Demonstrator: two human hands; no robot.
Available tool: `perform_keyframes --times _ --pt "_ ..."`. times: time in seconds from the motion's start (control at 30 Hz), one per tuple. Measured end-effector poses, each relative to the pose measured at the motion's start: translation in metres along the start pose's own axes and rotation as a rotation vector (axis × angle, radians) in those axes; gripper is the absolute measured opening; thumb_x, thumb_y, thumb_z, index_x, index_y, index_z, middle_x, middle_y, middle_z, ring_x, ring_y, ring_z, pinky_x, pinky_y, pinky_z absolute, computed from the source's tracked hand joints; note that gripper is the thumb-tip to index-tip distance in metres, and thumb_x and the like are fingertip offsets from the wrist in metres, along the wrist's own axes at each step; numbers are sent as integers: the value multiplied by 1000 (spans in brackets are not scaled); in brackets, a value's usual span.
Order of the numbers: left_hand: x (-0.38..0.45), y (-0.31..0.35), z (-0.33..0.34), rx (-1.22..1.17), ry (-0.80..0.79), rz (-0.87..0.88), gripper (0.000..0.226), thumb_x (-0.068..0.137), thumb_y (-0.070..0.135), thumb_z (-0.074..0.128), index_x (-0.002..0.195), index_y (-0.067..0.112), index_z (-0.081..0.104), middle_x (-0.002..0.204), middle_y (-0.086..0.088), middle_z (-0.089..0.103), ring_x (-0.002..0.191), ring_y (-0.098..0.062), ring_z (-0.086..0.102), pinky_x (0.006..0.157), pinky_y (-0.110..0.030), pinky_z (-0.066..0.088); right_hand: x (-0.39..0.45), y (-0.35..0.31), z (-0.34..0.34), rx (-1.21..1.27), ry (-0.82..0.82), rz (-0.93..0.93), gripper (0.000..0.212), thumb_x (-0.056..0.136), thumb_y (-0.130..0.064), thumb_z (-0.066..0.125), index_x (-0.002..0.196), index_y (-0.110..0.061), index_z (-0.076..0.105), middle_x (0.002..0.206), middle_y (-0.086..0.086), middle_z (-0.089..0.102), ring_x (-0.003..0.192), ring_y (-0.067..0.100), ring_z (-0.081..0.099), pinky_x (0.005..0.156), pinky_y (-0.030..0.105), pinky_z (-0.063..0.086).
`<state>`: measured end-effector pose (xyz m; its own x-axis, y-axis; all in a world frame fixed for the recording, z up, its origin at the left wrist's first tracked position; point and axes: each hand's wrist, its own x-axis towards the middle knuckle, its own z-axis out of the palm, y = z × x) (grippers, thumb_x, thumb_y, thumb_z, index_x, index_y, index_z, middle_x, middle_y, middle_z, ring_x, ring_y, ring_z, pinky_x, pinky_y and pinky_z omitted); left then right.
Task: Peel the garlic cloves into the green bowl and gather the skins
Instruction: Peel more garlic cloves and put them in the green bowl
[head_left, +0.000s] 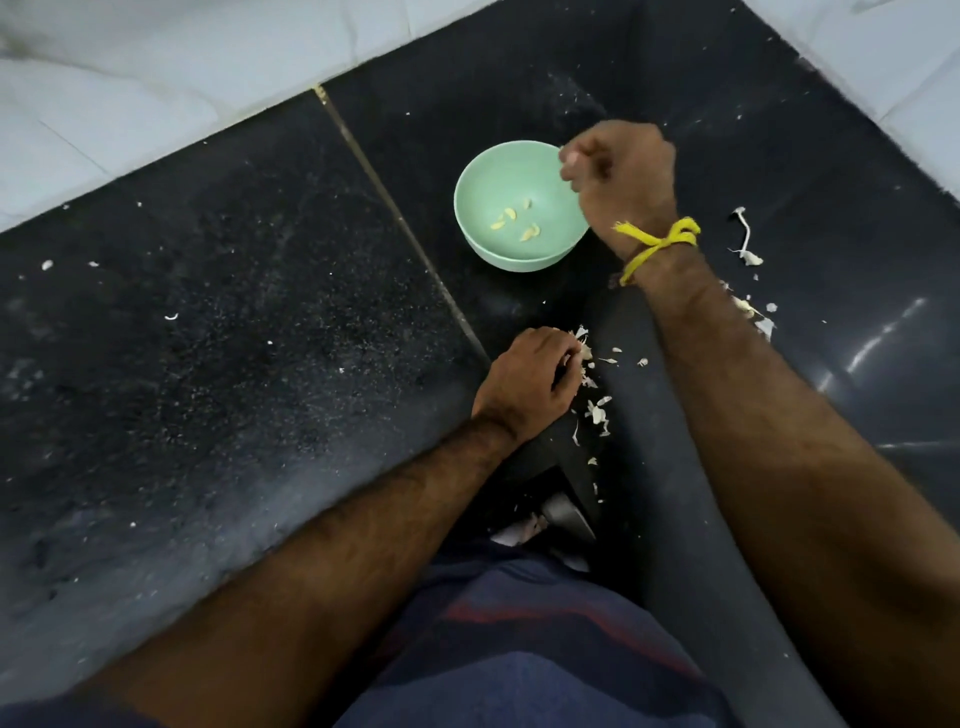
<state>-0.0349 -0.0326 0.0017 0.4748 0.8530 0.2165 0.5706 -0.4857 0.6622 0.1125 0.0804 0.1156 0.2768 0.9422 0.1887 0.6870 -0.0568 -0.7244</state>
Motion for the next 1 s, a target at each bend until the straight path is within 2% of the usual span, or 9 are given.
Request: perform_keyframes --times 0.13,0.23,0.3,0.37,0.5,0.57,0.7,0.87,1.0 --pt "0 3 2 50 32 23 21 96 28 54 94 11 66 93 -3 64 89 -24 58 69 -41 54 -43 14 -14 -6 51 43 18 87 -23 64 84 -10 76 78 -5 71 69 7 62 73 13 46" --pt "0 3 3 86 27 17 20 95 30 58 90 11 66 92 -5 63 90 -27 59 66 -40 52 -82 33 -13 29 42 148 2 77 -16 75 76 -16 76 73 -2 72 67 12 66 71 25 55" --pt "0 5 2 81 -6 -20 13 94 28 65 92 15 63 92 -3 62 91 -24 57 70 -39 49 -101 44 -11 85 48 221 12 75 -7 74 77 -18 74 72 -3 71 69 15 69 73 32 59" --pt "0 3 0 77 -33 -65 13 97 30 62 100 18 61 95 0 63 95 -21 56 77 -39 48 -119 52 -11 64 65 239 15 79 -2 69 88 -13 76 79 1 74 76 15 71 80 31 59" --pt "5 8 2 5 16 -151 30 96 27 47 114 15 68 113 -2 70 108 -24 62 96 -38 49 -143 69 -28 17 98 307 19 86 -6 65 102 -9 75 97 4 76 93 18 71 91 30 55" --pt "11 19 4 -18 25 -171 35 90 29 42 105 15 70 107 -1 70 103 -23 62 91 -36 50 -147 79 -42 -53 129 372 17 87 -12 65 101 -12 76 98 3 76 95 21 70 91 30 53" --pt "15 39 17 120 -21 -11 26 85 30 43 86 16 65 89 -2 61 89 -23 56 71 -36 48 -144 97 -73 -167 231 480 17 88 -13 61 97 -13 76 98 9 74 98 33 66 88 37 53" --pt "20 29 29 172 -5 44 23 85 28 46 81 12 61 86 -8 61 83 -30 54 71 -42 49 -126 121 -95 -319 228 525 23 88 -14 56 98 -17 76 102 8 72 103 35 62 86 38 51" --pt "23 32 32 219 6 20 27 94 33 47 80 12 56 85 -8 58 82 -31 54 73 -45 46 -107 139 -98 -416 75 465 24 91 -22 56 103 -18 76 105 12 69 107 37 59 87 38 49"
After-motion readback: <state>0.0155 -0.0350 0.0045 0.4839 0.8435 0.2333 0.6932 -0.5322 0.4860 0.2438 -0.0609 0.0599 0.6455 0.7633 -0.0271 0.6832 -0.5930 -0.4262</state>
